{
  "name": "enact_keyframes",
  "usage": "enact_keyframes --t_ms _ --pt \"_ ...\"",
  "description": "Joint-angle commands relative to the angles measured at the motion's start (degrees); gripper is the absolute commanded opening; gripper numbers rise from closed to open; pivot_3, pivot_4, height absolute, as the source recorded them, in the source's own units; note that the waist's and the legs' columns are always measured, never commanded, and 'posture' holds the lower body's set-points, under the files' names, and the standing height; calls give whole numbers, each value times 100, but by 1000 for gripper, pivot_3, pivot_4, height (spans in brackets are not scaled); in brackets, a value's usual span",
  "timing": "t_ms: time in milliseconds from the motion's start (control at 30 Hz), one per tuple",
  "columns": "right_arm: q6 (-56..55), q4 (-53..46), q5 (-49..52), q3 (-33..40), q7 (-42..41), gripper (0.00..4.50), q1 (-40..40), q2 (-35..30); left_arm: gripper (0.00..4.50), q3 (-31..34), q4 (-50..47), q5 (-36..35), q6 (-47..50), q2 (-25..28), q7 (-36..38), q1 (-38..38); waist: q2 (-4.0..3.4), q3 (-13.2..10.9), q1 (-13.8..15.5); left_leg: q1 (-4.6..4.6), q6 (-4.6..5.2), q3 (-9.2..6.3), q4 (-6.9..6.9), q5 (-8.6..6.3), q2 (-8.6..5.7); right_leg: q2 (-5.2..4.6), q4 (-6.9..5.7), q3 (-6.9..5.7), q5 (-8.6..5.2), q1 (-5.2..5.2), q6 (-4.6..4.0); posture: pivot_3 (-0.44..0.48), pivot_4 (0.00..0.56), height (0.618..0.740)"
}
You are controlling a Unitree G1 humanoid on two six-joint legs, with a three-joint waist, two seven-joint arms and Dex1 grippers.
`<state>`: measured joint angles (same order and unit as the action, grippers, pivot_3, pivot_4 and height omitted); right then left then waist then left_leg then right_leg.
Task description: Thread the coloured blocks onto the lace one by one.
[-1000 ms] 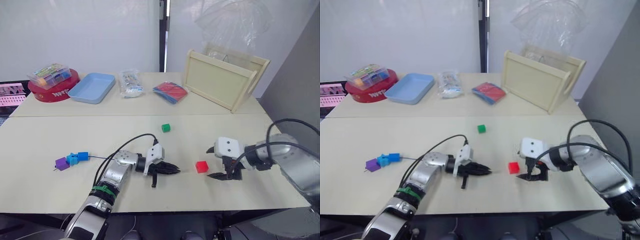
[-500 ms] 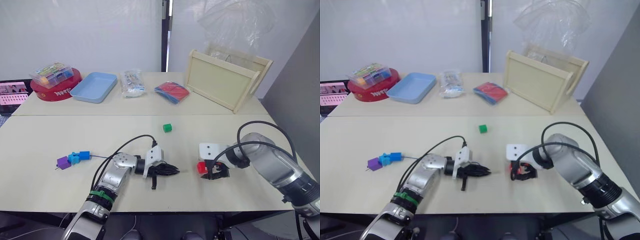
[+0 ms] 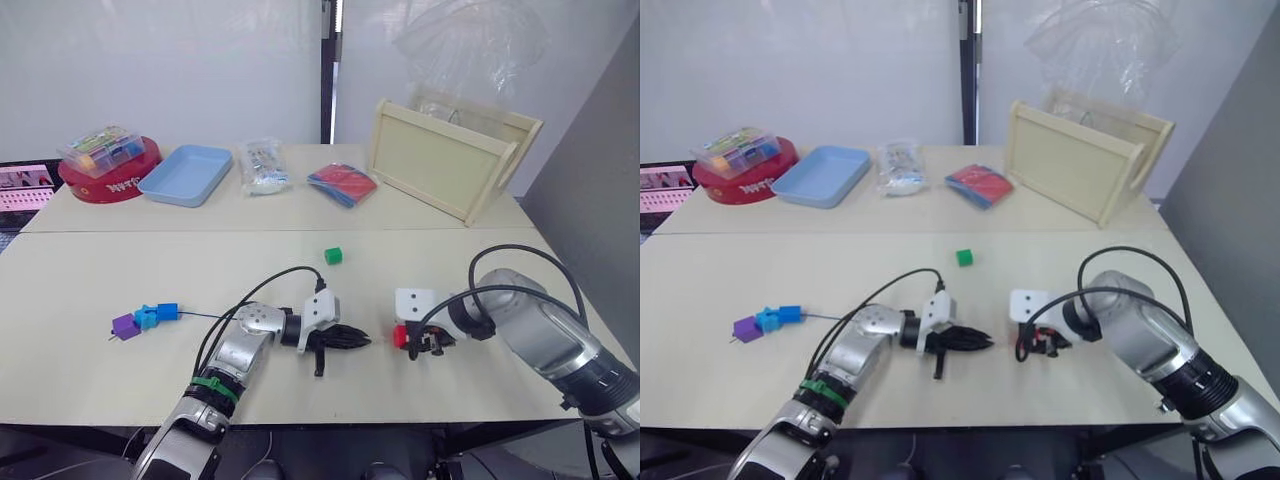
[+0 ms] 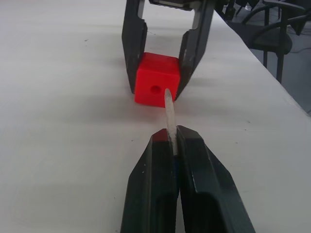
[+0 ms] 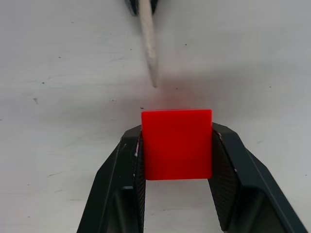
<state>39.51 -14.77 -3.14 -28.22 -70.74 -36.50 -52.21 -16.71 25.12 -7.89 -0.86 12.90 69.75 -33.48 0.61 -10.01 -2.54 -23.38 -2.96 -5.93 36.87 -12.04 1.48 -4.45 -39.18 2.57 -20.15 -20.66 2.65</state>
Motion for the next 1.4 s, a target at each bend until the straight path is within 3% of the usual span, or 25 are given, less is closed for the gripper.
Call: enact_keyframes --t_ms 33,1033,1400 --pt "122 -235 99 147 -48 1175 53 0 0 -6 52 37 -170 -70 -93 -97 0 0 3 0 0 0 0 0 0 0 0 0 0 0 0 0 150 740" --pt "471 -279 205 124 85 1175 8 84 0 -171 228 79 -281 -269 173 -209 0 0 15 0 0 0 1 0 -1 -1 2 -2 0 5 0 0 150 740" --pt "605 -467 391 146 26 1175 -11 143 0 -294 416 255 -430 -582 -130 -415 0 0 16 0 0 -1 1 0 -1 -1 2 -2 0 5 0 0 150 740"
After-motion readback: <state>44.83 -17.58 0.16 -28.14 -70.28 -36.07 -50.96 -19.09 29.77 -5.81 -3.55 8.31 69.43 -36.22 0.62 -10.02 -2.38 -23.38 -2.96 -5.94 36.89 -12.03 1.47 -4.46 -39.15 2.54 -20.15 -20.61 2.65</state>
